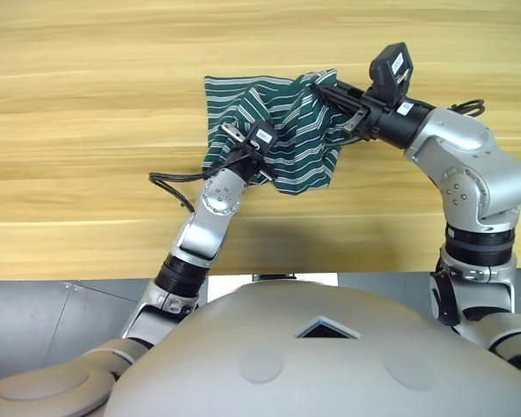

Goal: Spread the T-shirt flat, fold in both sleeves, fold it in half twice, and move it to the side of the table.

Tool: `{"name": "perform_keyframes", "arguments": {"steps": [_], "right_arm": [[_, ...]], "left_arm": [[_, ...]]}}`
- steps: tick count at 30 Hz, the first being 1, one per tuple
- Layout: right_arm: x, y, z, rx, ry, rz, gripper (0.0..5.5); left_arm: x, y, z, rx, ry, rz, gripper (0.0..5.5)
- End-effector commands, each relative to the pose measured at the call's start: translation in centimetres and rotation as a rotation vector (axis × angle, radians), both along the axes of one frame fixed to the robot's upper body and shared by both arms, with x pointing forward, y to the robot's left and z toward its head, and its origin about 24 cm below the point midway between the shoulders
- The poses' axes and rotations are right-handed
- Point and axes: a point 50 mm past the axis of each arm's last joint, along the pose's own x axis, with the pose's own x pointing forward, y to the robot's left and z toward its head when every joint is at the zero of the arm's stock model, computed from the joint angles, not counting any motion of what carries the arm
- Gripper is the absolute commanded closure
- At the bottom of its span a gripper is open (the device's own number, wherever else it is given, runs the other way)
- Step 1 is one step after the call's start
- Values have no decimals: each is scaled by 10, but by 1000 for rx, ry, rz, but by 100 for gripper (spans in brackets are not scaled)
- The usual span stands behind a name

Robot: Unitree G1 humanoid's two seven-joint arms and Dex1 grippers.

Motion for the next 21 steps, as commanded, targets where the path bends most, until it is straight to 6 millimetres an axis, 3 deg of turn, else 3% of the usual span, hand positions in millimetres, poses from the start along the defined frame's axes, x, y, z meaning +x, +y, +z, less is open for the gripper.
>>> {"name": "perform_keyframes", "arguments": {"steps": [1,6,8,12,17,21], "right_arm": [[0,-5,-5,-16,-3,-3,550],[-2,-9,-11,-23,-8,5,550],[-2,-14,-16,-34,-13,7,550],[-4,-39,-10,-119,-105,104,550],[-10,-91,20,-239,-257,302,550],[-24,-99,38,-271,-381,470,550]], "left_arm": [[1,16,1,-29,0,65,548],[0,25,2,-42,-4,93,548],[-3,29,11,-76,-35,108,548],[-18,58,48,-167,-124,148,548],[-52,112,98,-291,-210,160,548],[-63,119,129,-371,-276,58,548]]}}
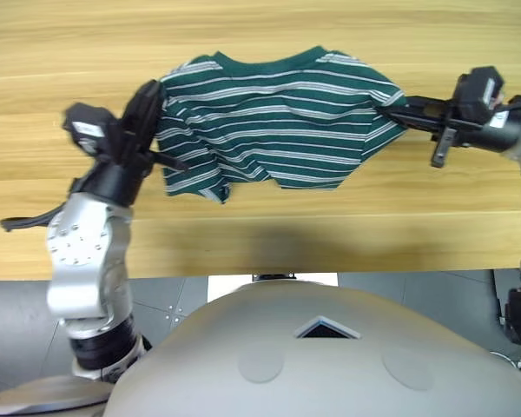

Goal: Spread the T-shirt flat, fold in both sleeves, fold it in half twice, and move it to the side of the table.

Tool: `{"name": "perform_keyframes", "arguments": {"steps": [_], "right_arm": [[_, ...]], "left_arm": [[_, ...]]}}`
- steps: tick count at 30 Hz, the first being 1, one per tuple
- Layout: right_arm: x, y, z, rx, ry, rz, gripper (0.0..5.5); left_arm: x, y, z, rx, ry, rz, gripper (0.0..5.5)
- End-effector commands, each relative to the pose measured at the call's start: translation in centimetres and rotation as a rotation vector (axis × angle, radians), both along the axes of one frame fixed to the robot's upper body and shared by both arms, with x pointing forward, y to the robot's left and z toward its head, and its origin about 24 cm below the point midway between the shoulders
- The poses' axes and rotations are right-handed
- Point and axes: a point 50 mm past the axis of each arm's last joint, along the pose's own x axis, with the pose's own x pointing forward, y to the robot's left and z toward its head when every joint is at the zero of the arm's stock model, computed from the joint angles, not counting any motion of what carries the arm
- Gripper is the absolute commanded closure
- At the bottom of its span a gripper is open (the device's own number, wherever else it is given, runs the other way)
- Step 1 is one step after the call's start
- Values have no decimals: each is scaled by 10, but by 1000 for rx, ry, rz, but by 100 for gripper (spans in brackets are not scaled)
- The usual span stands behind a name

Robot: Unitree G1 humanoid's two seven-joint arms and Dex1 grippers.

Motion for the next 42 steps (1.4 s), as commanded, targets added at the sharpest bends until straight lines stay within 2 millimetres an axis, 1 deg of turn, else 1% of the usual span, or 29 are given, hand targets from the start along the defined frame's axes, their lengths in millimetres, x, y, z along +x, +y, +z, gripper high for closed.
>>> {"name": "perform_keyframes", "arguments": {"steps": [1,4,6,8,9,10,11,12,13,14,15,16,17,18,19,20,21,23,27,30,32,33,35,36,37,38,39,40,42], "right_arm": [[-16,-2,23,-34,-93,161,550],[-21,4,37,-52,-132,244,550],[-10,9,34,-78,-130,229,550],[21,14,19,-136,-91,164,550],[39,15,11,-169,-65,130,550],[63,16,5,-201,-40,71,550],[94,17,3,-254,-25,-23,550],[117,19,5,-301,-15,-111,550],[143,21,19,-369,-57,-257,550],[166,22,49,-407,-163,-450,550],[179,22,82,-421,-284,-610,550],[186,22,132,-348,-440,-771,550],[183,21,188,-244,-612,-913,550],[172,18,238,-137,-763,-1026,550],[158,13,276,-58,-890,-1115,550],[146,9,303,-9,-996,-1176,550],[135,8,322,37,-1075,-1208,550],[129,13,333,89,-1122,-1197,550],[151,27,296,52,-1011,-1079,550],[172,39,246,30,-870,-957,550],[182,44,203,-22,-774,-864,550],[187,48,165,-54,-688,-783,550],[186,50,103,-75,-546,-662,550],[179,47,68,-63,-456,-582,550],[171,41,44,-49,-396,-519,550],[159,33,20,-15,-331,-444,550],[148,27,4,11,-289,-375,550],[133,18,-10,39,-264,-294,550],[101,3,-23,65,-244,-151,550]], "left_arm": [[-8,-5,25,-38,-68,-128,548],[-12,-20,30,-94,-70,-269,548],[-2,-22,21,-140,-13,-354,548],[31,-14,1,-171,109,-432,548],[51,-8,-9,-126,171,-448,548],[79,4,-17,-88,241,-429,548],[117,19,-22,-5,309,-378,548],[149,33,-18,52,360,-312,548],[183,50,1,139,364,-193,548],[212,68,40,216,302,-17,548],[226,80,79,248,219,129,548],[231,91,131,239,80,287,548],[225,101,187,194,-96,445,548],[212,108,234,122,-262,565,548],[197,111,269,60,-390,640,548],[187,111,292,35,-478,671,548],[182,105,306,22,-529,654,548],[186,92,309,16,-540,576,548],[216,63,276,0,-423,394,548],[236,38,243,46,-330,274,548],[247,21,218,95,-267,181,548],[254,7,195,133,-216,84,548],[260,-14,153,165,-129,-91,548],[257,-23,116,200,-63,-215,548],[249,-28,88,234,-20,-320,548],[232,-32,56,257,29,-435,548],[210,-37,33,269,67,-535,548],[182,-40,13,277,112,-632,548],[130,-40,-12,277,211,-791,548]]}}
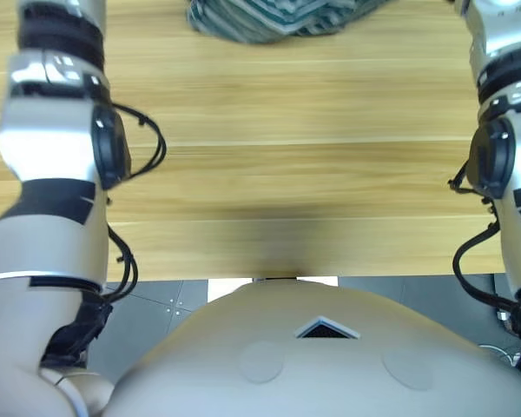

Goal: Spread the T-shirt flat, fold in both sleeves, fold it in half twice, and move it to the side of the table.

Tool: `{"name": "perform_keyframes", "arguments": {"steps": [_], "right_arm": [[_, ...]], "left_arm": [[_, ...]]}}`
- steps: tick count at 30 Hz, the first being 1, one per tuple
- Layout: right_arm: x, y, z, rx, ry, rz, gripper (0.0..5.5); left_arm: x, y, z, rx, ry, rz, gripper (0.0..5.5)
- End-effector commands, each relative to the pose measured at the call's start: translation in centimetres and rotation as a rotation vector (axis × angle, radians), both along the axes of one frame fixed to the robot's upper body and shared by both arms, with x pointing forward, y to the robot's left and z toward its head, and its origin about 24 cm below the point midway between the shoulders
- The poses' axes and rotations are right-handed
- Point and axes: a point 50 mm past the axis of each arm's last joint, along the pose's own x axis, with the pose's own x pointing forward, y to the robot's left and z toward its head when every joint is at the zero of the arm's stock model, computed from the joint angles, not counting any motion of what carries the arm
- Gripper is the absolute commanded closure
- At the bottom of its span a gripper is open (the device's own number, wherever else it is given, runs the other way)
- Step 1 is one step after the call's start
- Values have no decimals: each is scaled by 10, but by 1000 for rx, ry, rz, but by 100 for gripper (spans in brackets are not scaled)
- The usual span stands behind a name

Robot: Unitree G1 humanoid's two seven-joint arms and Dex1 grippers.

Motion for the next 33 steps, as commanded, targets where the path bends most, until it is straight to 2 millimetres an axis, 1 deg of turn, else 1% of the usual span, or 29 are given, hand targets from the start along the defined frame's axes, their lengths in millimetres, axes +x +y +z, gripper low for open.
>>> {"name": "perform_keyframes", "arguments": {"steps": [1,3,4,5,7,9,11,14,16,17,18,19,22,24,25,27,29,30,31,33], "right_arm": [[-78,-41,-23,87,3,415,550],[-107,-42,-22,53,58,525,550],[-118,-41,-25,18,106,579,550],[-126,-41,-29,-14,149,616,550],[-140,-40,-39,-58,219,660,550],[-150,-39,-49,-107,278,677,550],[-162,-41,-64,-208,357,701,550],[-175,-45,-84,-320,425,685,550],[-178,-52,-96,-376,453,658,550],[-178,-57,-101,-401,457,637,550],[-175,-61,-104,-427,452,609,521],[-173,-65,-106,-448,438,587,510],[-170,-72,-108,-473,427,557,456],[-169,-79,-105,-478,438,545,422],[-169,-82,-104,-483,448,540,413],[-169,-90,-101,-495,476,533,374],[-171,-100,-99,-489,550,527,343],[-176,-105,-98,-469,628,539,320],[-185,-109,-92,-430,718,584,308],[-192,-109,-77,-334,781,649,275]], "left_arm": [[-137,-7,-65,82,237,-495,548],[-177,7,-68,83,327,-588,548],[-191,16,-65,67,354,-621,548],[-198,22,-64,65,366,-635,548],[-203,29,-62,72,366,-633,548],[-205,28,-66,133,347,-612,548],[-204,25,-76,259,306,-574,548],[-212,19,-97,432,248,-575,548],[-224,18,-109,542,207,-580,548],[-229,18,-112,561,201,-588,548],[-235,18,-112,577,184,-593,550],[-239,18,-112,582,175,-599,529],[-253,19,-110,591,161,-627,479],[-264,20,-108,565,157,-631,444],[-268,20,-105,547,151,-632,436],[-276,20,-100,517,144,-629,395],[-279,20,-96,507,135,-618,364],[-280,20,-96,500,129,-613,340],[-280,18,-95,484,125,-611,330],[-280,14,-91,437,120,-610,296]]}}
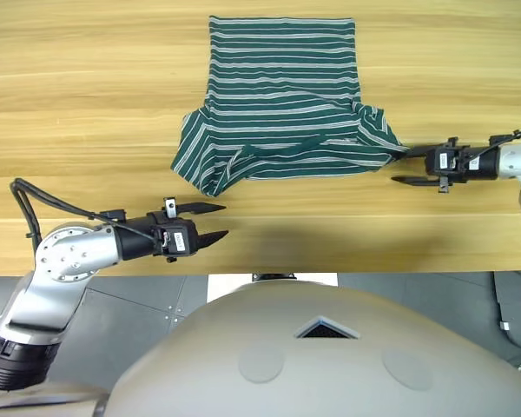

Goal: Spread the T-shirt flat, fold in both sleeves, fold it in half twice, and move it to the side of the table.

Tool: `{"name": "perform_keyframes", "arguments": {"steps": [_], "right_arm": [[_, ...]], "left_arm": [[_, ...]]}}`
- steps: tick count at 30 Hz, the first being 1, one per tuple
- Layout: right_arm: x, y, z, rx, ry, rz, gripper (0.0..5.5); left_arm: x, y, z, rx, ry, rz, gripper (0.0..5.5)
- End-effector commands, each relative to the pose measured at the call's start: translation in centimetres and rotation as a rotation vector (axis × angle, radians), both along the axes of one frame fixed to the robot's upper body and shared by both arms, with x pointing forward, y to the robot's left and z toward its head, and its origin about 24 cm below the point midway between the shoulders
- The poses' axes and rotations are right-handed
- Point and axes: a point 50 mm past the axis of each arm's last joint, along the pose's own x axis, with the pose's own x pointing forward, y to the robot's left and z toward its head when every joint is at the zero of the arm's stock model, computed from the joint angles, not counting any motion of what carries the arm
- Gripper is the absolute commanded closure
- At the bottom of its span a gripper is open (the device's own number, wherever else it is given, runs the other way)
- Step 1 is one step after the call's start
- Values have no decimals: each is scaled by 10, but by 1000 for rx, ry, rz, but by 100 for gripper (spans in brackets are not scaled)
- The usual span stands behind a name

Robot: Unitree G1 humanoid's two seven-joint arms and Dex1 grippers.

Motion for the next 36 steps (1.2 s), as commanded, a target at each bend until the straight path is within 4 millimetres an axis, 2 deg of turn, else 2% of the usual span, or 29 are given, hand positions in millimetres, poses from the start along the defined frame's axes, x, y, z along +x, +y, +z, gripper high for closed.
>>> {"name": "perform_keyframes", "arguments": {"steps": [1,4,7,9,11,13,18,21,26,29,33,36], "right_arm": [[-20,-3,21,92,202,37,261],[-11,10,40,205,147,44,235],[11,31,50,321,6,-7,235],[30,48,52,354,-85,-81,235],[40,65,45,334,-124,-126,235],[38,81,36,318,-82,-170,235],[14,107,28,311,141,-172,235],[7,115,29,311,207,-171,235],[27,122,20,267,120,-307,235],[33,127,21,275,76,-332,235],[34,132,38,327,26,-274,235],[36,133,31,280,10,-260,235]], "left_arm": [[3,-5,12,-85,-8,15,284],[19,-2,33,-211,-27,73,235],[58,8,63,-378,-137,182,219],[92,15,75,-458,-210,310,219],[129,15,74,-462,-266,430,219],[164,6,63,-410,-268,506,219],[215,-21,32,-251,-194,542,219],[230,-34,14,-194,-143,533,219],[243,-44,-12,-130,-50,540,219],[245,-49,-20,-113,-33,528,219],[243,-57,-27,-116,-19,485,219],[242,-59,-31,-114,-14,477,219]]}}
